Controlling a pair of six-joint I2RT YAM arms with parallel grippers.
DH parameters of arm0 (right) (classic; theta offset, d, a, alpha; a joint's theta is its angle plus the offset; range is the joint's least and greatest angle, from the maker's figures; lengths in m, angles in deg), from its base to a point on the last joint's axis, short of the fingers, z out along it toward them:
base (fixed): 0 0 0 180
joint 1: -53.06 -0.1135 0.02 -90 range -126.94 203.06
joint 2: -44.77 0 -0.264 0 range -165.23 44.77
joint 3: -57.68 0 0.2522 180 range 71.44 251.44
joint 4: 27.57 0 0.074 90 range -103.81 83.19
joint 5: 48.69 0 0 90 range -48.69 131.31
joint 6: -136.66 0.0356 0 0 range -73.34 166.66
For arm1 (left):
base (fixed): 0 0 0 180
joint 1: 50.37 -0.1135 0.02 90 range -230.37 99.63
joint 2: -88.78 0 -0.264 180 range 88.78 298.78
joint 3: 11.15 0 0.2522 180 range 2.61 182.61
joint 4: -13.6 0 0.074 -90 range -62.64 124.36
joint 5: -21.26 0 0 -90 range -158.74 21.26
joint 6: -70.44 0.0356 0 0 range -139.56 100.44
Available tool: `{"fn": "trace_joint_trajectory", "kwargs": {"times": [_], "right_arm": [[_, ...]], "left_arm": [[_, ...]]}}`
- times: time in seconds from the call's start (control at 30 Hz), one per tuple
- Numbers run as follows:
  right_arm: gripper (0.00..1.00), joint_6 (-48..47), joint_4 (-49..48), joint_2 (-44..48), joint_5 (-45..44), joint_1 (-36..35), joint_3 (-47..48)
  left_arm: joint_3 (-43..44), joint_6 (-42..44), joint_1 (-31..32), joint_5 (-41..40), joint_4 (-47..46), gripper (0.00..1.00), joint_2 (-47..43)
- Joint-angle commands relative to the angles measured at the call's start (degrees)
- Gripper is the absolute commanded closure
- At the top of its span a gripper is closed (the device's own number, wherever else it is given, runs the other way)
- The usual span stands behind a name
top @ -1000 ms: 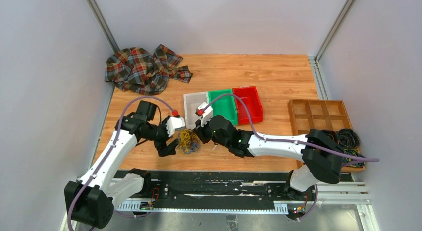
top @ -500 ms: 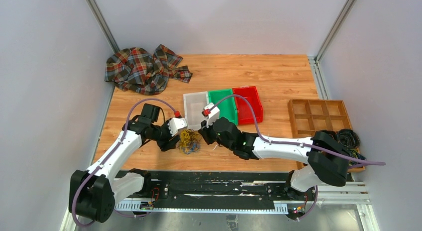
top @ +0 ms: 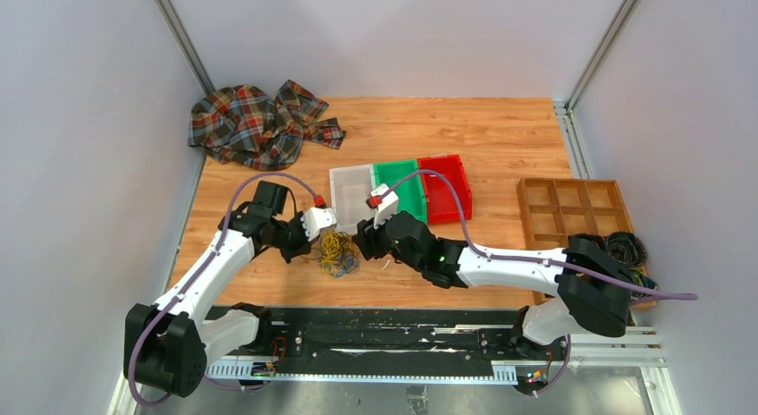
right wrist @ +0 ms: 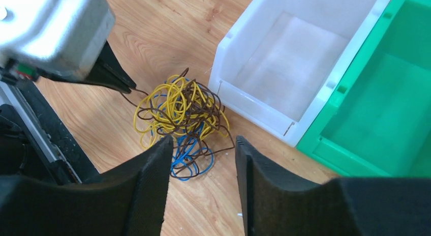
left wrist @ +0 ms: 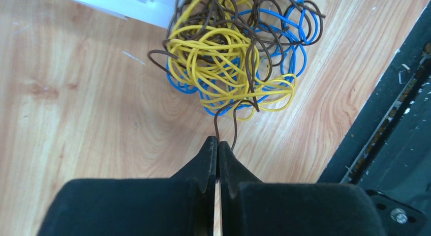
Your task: Untangle the cables
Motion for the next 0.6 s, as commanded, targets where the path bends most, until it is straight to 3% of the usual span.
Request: {"fn": "trace_joint_trajectory", "kwargs": {"times": [0.0,0.23,0.57], "right_arm": [[0.48,-2.12,-5.50,1.74,-0.16,-1.03,-0.65],[0.43,-7.32,-14.65,-0.49,1.02,-3.50,2.27],[0.42,-6.93,-19.13,-2.55,4.14,-4.46,5.60]], "left_arm": [[11.32,-1.74,0.35,-0.23,7.45,0.99,-1.71],[25.30,-9.49,0.42,7.25,19.25,0.99,-4.24],[28.81,-14.69,2.37,9.64,21.81,0.99,-5.08]]}}
